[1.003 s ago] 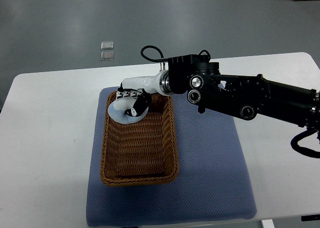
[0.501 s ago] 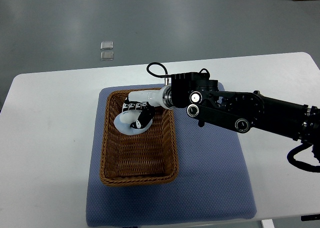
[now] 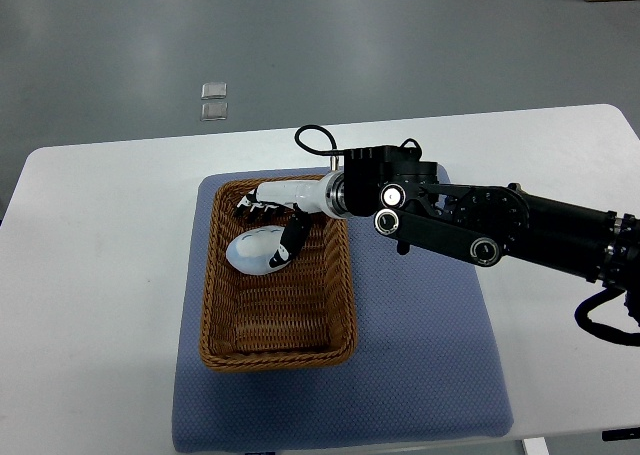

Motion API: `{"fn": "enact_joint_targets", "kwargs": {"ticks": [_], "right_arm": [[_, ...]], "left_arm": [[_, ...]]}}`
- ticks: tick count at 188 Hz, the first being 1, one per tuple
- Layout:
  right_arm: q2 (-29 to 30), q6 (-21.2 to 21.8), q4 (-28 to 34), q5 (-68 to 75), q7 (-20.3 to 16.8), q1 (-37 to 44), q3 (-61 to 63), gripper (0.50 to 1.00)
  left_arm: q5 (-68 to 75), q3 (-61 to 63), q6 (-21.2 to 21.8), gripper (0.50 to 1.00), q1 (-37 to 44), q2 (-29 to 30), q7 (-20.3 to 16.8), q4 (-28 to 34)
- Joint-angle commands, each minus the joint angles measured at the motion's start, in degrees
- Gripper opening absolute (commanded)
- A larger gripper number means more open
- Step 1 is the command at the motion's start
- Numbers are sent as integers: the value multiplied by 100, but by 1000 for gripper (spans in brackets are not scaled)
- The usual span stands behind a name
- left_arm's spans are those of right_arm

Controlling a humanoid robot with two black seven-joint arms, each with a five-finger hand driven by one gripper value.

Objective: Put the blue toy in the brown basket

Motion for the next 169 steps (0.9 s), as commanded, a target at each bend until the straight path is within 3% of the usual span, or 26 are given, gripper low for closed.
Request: {"fn": "enact_joint_targets", "kwargs": {"ticks": [1,41,91,169], "right_arm": [[-59,31,8,39,55,47,13,905],[-226,22,34,100,82,196,172,905],[-402,-22,-80,329,328,-102,1622,905],[55,-901,-309,417,785,-1614,4698,905]], "left_arm": [[0,-1,0,1000,0,0,1,0],[0,-1,0,1000,0,0,1,0],[0,-1,0,1000,0,0,1,0],[0,-1,0,1000,0,0,1,0]]}}
